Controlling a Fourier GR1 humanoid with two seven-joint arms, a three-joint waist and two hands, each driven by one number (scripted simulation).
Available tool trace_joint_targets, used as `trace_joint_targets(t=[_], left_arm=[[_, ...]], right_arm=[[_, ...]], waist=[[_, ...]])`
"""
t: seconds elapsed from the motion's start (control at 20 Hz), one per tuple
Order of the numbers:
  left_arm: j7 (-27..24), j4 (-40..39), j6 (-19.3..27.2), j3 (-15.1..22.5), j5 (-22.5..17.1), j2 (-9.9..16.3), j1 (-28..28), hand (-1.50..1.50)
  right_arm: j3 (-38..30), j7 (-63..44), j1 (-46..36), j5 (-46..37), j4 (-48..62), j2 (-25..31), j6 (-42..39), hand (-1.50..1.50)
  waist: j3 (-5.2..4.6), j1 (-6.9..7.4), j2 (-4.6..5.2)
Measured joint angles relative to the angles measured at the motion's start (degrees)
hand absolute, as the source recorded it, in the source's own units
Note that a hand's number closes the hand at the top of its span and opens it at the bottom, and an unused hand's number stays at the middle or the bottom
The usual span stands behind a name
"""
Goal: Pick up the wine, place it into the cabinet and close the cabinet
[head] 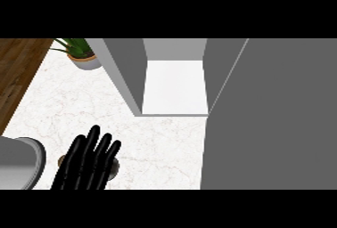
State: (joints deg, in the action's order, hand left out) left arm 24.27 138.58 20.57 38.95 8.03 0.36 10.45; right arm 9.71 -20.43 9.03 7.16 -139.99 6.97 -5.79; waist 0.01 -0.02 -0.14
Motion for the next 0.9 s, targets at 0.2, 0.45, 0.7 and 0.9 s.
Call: trace_joint_targets(t=[0.2, 0.45, 0.7, 0.9], left_arm=[[4.2, 0.6, 2.9, 1.9, 1.2, -0.2, -1.6, -1.5], [9.1, 0.5, 5.6, 0.6, 1.6, -0.2, -4.6, -1.5], [11.5, 0.6, 6.4, -2.1, 1.9, 1.5, -5.7, -1.5], [12.5, 0.8, 6.4, -5.7, 1.7, 3.4, -6.0, -1.5]], right_arm=[[-0.6, -2.3, -1.4, -0.3, -0.7, 0.1, 0.5, -1.5], [-0.3, -4.9, -3.3, -0.7, -1.2, -0.3, 1.8, -1.5], [-0.9, -6.6, -6.2, -1.3, -1.0, -0.4, 2.7, -1.5], [0.1, -7.7, -6.3, -2.0, -1.4, -0.6, 3.4, -1.5]], waist=[[0.01, 0.02, -0.01], [0.02, 0.06, -0.04], [0.01, 0.22, -0.06], [-0.01, 0.19, -0.08]])
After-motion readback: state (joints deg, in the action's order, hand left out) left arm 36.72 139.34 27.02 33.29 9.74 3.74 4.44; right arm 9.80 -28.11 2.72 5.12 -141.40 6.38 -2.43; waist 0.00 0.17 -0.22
